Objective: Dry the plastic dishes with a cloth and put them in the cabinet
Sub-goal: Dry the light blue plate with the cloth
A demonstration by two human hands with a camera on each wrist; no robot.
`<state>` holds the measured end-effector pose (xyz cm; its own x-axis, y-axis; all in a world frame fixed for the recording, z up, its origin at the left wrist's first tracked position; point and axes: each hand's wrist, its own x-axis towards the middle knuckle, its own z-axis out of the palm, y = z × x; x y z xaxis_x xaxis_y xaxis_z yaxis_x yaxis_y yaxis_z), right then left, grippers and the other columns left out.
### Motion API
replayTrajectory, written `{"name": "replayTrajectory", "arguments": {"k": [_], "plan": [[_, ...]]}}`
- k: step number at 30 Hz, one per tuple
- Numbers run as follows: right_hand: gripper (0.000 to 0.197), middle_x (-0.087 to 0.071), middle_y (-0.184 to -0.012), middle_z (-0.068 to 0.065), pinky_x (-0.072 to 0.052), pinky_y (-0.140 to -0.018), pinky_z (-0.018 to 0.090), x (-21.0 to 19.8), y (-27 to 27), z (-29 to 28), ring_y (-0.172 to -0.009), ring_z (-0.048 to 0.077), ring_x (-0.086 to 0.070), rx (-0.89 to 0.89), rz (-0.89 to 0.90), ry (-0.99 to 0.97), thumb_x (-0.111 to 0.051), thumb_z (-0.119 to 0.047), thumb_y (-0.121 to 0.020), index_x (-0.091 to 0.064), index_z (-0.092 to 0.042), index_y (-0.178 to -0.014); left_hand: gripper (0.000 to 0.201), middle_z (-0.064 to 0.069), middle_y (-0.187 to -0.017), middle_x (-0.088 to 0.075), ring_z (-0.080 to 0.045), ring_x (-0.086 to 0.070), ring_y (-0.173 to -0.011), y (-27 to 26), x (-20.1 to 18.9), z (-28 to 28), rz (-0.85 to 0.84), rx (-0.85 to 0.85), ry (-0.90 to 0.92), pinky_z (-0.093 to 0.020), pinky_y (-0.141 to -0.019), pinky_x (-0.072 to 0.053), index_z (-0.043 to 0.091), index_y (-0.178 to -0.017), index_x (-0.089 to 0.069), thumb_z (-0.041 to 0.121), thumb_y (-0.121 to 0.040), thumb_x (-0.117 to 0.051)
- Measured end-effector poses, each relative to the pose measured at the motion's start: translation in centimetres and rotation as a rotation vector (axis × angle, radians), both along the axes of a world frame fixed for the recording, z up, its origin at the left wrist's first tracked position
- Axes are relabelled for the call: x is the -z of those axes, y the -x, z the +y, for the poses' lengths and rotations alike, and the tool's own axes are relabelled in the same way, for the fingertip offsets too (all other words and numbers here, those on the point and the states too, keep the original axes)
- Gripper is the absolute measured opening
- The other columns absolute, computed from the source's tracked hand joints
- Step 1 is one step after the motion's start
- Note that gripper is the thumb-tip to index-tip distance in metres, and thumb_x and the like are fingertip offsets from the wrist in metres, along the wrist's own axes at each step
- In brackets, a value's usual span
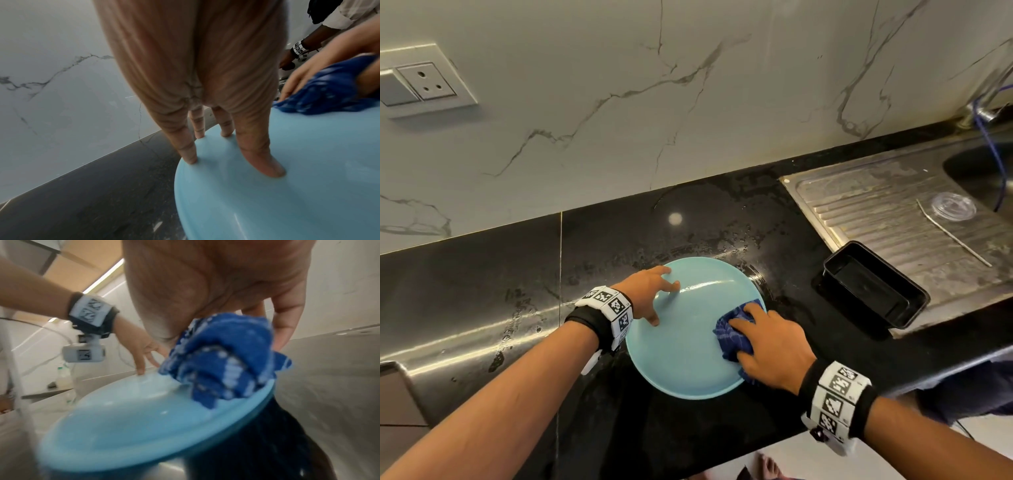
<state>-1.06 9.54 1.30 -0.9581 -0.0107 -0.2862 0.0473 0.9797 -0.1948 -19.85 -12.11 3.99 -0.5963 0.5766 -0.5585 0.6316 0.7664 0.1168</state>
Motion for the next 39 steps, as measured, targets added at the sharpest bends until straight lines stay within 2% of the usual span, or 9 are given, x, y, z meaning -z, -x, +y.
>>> {"name": "replayTrajectory", "arguments": {"k": [7, 13, 20, 22, 24, 30, 32, 34, 39], "plan": [[0.041, -0.054, -0.128, -0.001, -0.048, -0.089, 0.040, -0.9, 8.0, 0.3, -0.110, 0.029, -0.059, 0.071, 0.002, 0.014, -0.057, -0.036, -0.086, -0.058, -0.029, -0.126, 0.087, 0.002, -0.165, -0.012, -0.026, -0.027, -0.147, -0.3, -0.2, 0.1, 0.009, 0.002, -0.001, -0.035, -0.117, -0.027, 0.033, -0.151, -0.038, 0.020, -0.078, -0.083], [0.041, -0.057, -0.126, -0.003, -0.050, -0.089, 0.040, -0.1, 8.7, 0.8, -0.109, 0.026, -0.060, 0.060, 0.008, 0.003, -0.057, -0.036, -0.087, -0.057, -0.030, -0.128, 0.080, -0.006, -0.163, -0.017, -0.027, -0.028, -0.146, -2.5, 0.7, -0.7, 0.094, -0.112, -0.120, -0.034, -0.116, -0.026, 0.029, -0.152, -0.036, 0.032, -0.084, -0.077], [0.048, -0.053, -0.136, -0.003, -0.048, -0.095, 0.044, 0.4, 8.6, 0.9, -0.116, 0.028, -0.056, 0.084, 0.001, 0.036, -0.055, -0.038, -0.088, -0.051, -0.034, -0.135, 0.143, -0.004, -0.163, 0.024, -0.021, 0.020, -0.150, -9.7, 4.2, -3.3, -0.049, -0.428, -0.269, -0.037, -0.122, 0.000, 0.023, -0.159, 0.003, 0.087, -0.048, -0.063], [0.054, -0.043, -0.148, 0.000, -0.042, -0.102, 0.047, 0.6, 8.0, 0.5, -0.126, 0.032, -0.049, 0.089, -0.002, 0.000, -0.051, -0.039, -0.091, -0.042, -0.033, -0.144, 0.150, -0.004, -0.162, 0.026, -0.019, 0.023, -0.149, -9.9, 4.5, -3.4, -0.046, -0.449, -0.305, -0.036, -0.121, 0.001, 0.024, -0.158, 0.004, 0.094, -0.039, -0.055], [0.055, -0.034, -0.155, 0.003, -0.039, -0.104, 0.048, 0.8, 6.8, 0.0, -0.130, 0.035, -0.045, 0.109, 0.015, -0.048, -0.049, -0.040, -0.094, -0.037, -0.031, -0.147, 0.145, -0.003, -0.162, 0.024, -0.019, 0.022, -0.149, -9.7, 4.6, -3.3, -0.040, -0.462, -0.318, -0.036, -0.121, 0.001, 0.024, -0.159, 0.001, 0.087, -0.048, -0.067], [0.064, -0.067, -0.125, 0.010, -0.055, -0.061, 0.043, 1.9, -0.4, -2.7, -0.089, 0.033, -0.068, -0.050, 0.057, -0.167, -0.074, -0.042, -0.055, -0.071, -0.026, -0.117, 0.134, 0.000, -0.164, 0.019, -0.019, 0.016, -0.151, -9.9, 5.3, -3.4, -0.006, -0.493, -0.399, -0.036, -0.122, -0.003, 0.027, -0.159, -0.004, 0.068, -0.058, -0.082], [0.062, -0.069, -0.123, 0.007, -0.054, -0.057, 0.040, 1.7, -1.5, -2.8, -0.089, 0.029, -0.069, -0.128, 0.061, -0.162, -0.070, -0.042, -0.055, -0.071, -0.028, -0.116, 0.134, 0.000, -0.165, 0.015, -0.020, 0.013, -0.152, -9.9, 5.2, -3.4, 0.012, -0.498, -0.412, -0.038, -0.122, -0.005, 0.026, -0.159, -0.007, 0.067, -0.056, -0.083], [0.061, -0.066, -0.128, 0.005, -0.053, -0.061, 0.040, 1.0, -0.4, -2.1, -0.093, 0.029, -0.069, -0.161, 0.049, -0.140, -0.063, -0.041, -0.060, -0.069, -0.030, -0.119, 0.133, 0.000, -0.165, 0.011, -0.020, 0.009, -0.152, -9.9, 5.1, -3.4, 0.019, -0.498, -0.427, -0.038, -0.122, -0.006, 0.025, -0.158, -0.011, 0.067, -0.054, -0.084], [0.057, -0.028, -0.160, -0.002, -0.037, -0.104, 0.045, -0.9, 8.3, -0.5, -0.133, 0.030, -0.044, -0.097, -0.031, -0.087, -0.053, -0.035, -0.089, -0.042, -0.036, -0.145, 0.133, 0.000, -0.166, 0.010, -0.020, 0.008, -0.152, -9.9, 5.1, -3.4, 0.018, -0.498, -0.419, -0.039, -0.122, -0.006, 0.025, -0.157, -0.014, 0.070, -0.052, -0.083]]}}
